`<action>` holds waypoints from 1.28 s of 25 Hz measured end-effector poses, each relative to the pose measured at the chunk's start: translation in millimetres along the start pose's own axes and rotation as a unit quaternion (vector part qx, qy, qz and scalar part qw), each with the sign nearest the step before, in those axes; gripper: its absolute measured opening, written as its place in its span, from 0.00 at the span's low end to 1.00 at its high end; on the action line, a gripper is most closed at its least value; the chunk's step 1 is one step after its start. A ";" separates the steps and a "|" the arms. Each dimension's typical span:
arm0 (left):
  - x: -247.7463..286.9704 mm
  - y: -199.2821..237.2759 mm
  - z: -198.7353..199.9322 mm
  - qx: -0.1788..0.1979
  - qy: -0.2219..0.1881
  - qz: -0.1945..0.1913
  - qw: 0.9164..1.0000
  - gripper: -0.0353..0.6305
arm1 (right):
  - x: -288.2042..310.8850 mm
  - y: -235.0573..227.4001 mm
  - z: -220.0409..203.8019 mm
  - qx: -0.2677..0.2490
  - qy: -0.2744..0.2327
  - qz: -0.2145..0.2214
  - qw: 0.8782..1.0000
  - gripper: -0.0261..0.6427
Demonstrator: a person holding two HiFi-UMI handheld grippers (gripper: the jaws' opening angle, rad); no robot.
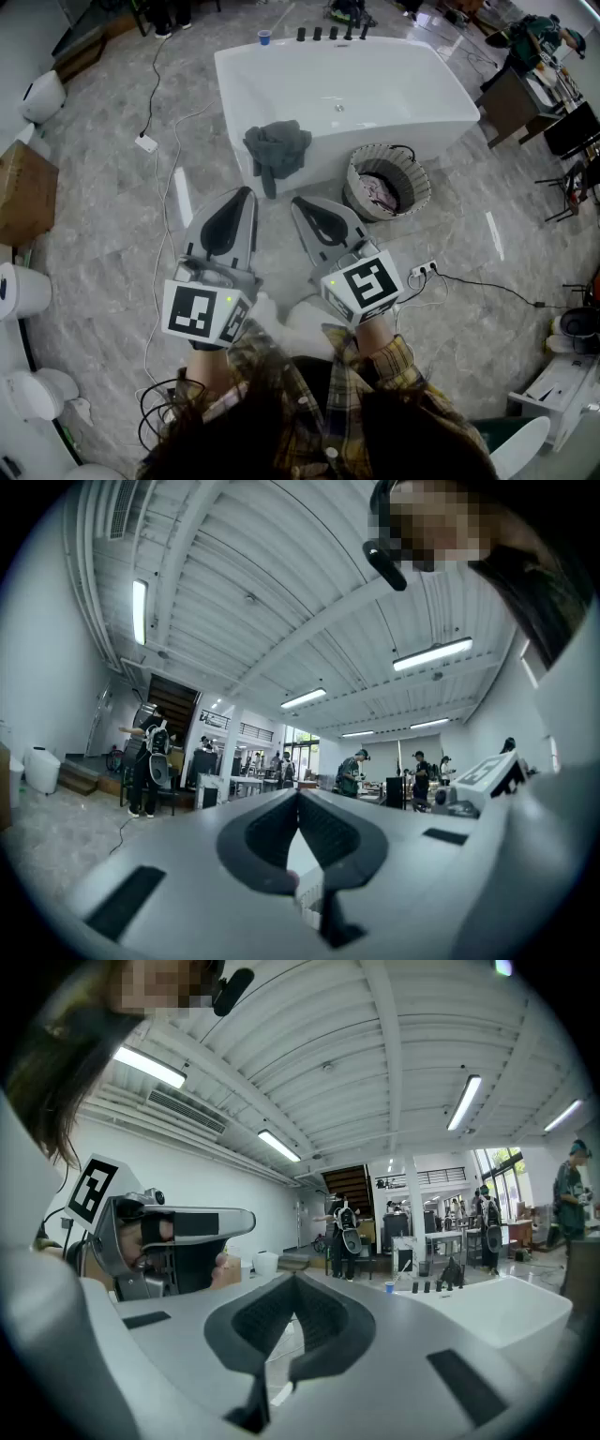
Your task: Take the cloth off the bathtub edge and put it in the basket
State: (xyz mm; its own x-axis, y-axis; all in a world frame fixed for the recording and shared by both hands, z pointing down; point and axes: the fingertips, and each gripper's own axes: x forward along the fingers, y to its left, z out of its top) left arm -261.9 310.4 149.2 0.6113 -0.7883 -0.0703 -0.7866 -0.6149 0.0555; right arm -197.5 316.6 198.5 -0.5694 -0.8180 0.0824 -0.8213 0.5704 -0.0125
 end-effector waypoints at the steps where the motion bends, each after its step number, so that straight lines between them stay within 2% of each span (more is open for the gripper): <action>1: 1.3 -1.3 0.6 0.000 -0.002 0.002 1.000 0.08 | -0.8 -1.0 0.2 0.000 0.000 0.004 1.000 0.06; 12: -0.7 -23.1 -0.8 0.012 -0.007 0.033 0.999 0.08 | -23.8 -12.6 -6.3 -0.002 -0.005 0.025 1.000 0.06; 19: 5.4 -31.5 -10.0 0.013 0.000 0.042 0.999 0.08 | -32.3 -26.0 -21.3 0.003 0.011 0.025 1.000 0.06; 25: 30.2 -9.7 -18.8 0.010 0.005 0.038 0.999 0.08 | -6.6 -44.6 -25.9 0.008 0.016 0.020 1.000 0.06; 32: 86.0 51.0 -15.4 0.007 0.000 0.018 1.000 0.08 | 67.3 -75.4 -19.1 -0.004 0.028 0.013 1.000 0.06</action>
State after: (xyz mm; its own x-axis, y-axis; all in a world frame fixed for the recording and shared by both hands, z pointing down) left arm -248.1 210.9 161.3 0.5820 -0.8103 -0.0686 -0.8097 -0.5853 0.0433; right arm -173.1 219.9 224.0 -0.5872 -0.7975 0.1381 -0.8058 0.5921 -0.0070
